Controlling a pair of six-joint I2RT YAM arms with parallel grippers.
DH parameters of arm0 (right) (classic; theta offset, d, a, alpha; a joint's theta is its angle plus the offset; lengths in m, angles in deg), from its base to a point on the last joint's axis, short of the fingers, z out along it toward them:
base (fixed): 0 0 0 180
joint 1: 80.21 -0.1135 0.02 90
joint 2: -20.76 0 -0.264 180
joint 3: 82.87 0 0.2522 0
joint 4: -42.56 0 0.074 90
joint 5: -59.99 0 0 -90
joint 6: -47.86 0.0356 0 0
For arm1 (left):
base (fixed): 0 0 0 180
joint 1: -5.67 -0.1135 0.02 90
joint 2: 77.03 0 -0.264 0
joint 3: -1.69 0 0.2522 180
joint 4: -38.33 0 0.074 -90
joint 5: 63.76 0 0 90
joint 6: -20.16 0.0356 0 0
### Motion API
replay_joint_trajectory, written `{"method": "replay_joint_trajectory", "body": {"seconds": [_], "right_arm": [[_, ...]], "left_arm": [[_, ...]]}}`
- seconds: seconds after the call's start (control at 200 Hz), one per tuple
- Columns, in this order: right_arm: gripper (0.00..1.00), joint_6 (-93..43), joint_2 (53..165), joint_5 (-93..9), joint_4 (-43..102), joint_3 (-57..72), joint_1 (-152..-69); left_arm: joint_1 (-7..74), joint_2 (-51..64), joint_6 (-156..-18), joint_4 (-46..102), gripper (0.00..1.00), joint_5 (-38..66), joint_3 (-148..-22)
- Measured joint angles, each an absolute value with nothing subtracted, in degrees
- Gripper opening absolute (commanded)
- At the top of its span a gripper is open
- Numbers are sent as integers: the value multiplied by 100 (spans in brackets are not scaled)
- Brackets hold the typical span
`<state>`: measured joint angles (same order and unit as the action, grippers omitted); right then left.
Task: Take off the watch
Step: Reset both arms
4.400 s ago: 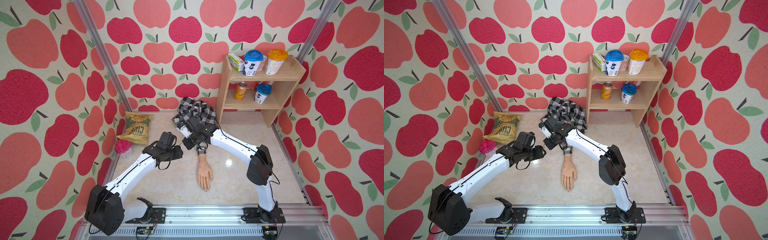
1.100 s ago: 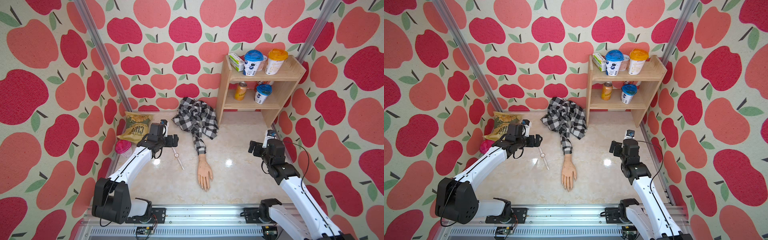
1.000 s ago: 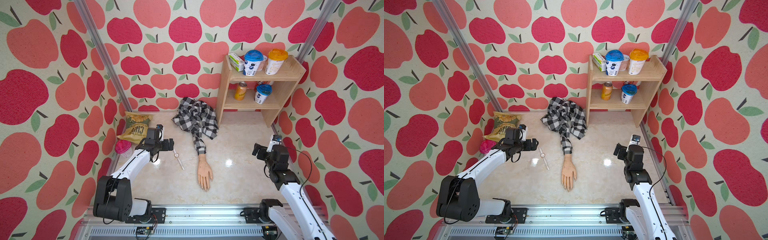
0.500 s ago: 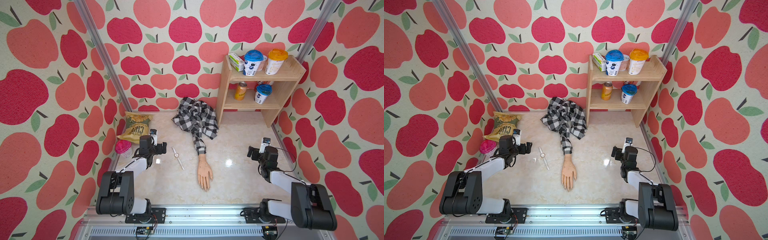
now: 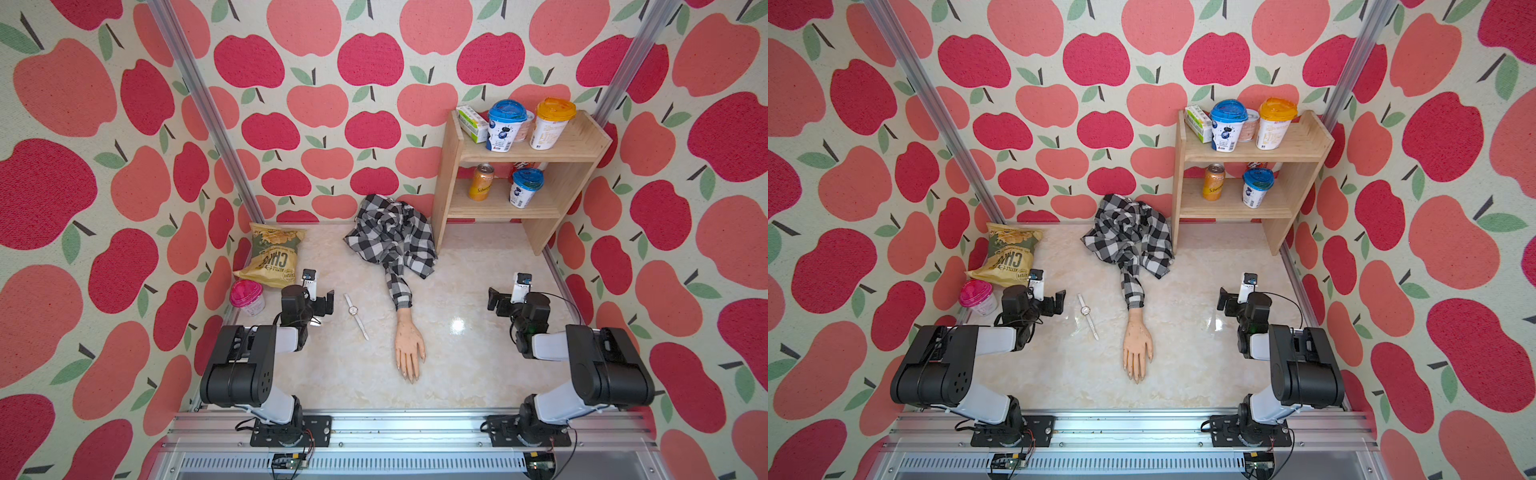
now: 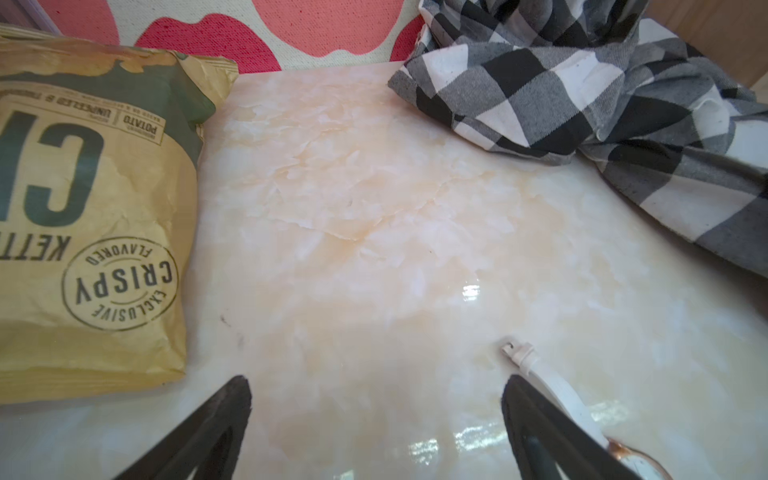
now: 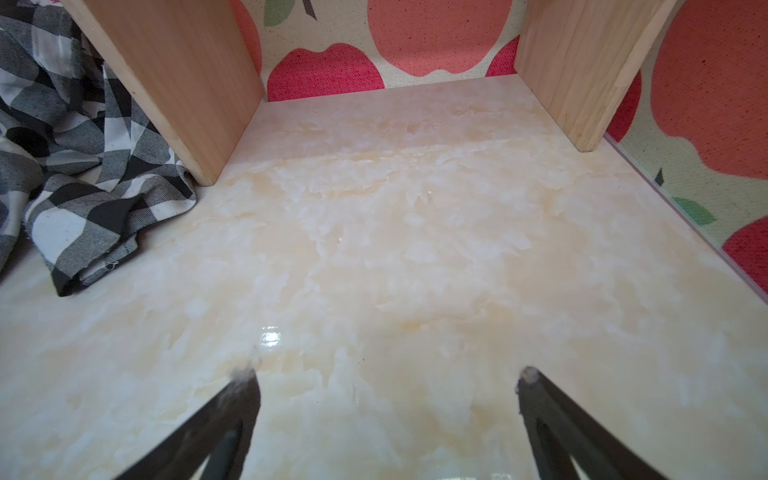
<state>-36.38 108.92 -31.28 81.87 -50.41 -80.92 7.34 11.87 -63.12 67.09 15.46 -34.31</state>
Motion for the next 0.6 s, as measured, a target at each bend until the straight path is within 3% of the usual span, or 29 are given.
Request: {"method": "replay_joint_trajectory", "body": {"seconds": [0.6], "right_arm": [[100,-3791,10899,-3251,8231,-4966,-8131]], "left_arm": [[579,1296,-6305,6943,97,1528,-3566]]}}
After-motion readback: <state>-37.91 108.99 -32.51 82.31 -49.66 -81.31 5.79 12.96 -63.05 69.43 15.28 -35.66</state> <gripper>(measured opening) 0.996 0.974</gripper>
